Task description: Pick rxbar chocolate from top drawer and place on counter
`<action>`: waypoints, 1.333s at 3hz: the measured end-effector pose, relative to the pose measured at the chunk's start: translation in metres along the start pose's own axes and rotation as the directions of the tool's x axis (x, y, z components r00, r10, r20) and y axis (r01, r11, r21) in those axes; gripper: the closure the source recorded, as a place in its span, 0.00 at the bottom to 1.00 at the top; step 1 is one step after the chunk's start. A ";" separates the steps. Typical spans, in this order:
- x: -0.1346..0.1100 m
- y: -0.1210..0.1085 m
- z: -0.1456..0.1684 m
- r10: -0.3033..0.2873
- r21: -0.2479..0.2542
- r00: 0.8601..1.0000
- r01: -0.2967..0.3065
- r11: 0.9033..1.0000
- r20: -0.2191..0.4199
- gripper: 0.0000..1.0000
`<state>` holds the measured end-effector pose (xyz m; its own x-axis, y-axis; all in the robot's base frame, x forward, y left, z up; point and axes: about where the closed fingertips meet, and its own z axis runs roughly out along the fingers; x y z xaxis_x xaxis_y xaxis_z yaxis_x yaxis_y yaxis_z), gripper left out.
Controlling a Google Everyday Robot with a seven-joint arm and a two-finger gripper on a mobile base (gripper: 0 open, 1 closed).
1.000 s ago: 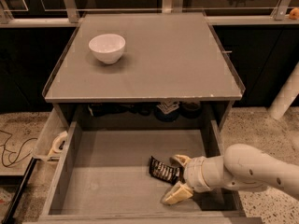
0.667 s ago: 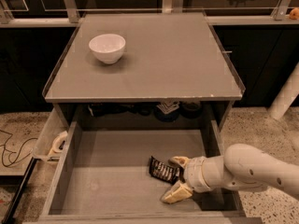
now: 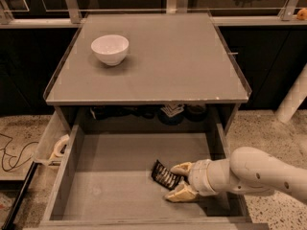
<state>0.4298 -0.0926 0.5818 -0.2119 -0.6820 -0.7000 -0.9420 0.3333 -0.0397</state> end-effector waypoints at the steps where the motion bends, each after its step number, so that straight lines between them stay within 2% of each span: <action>1: 0.000 0.000 0.000 0.000 0.000 1.000 0.000 1.000 0.000 1.00; 3: -0.008 0.002 -0.008 -0.018 0.005 1.000 0.018 1.000 0.004 1.00; 4: -0.023 -0.001 -0.032 -0.060 0.054 0.998 0.059 0.997 0.020 1.00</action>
Offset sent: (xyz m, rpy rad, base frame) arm 0.0000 0.0000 0.0000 0.0000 0.0000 0.0000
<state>0.4271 -0.0979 0.6201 -0.1496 -0.6879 -0.7102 -0.9375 0.3269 -0.1191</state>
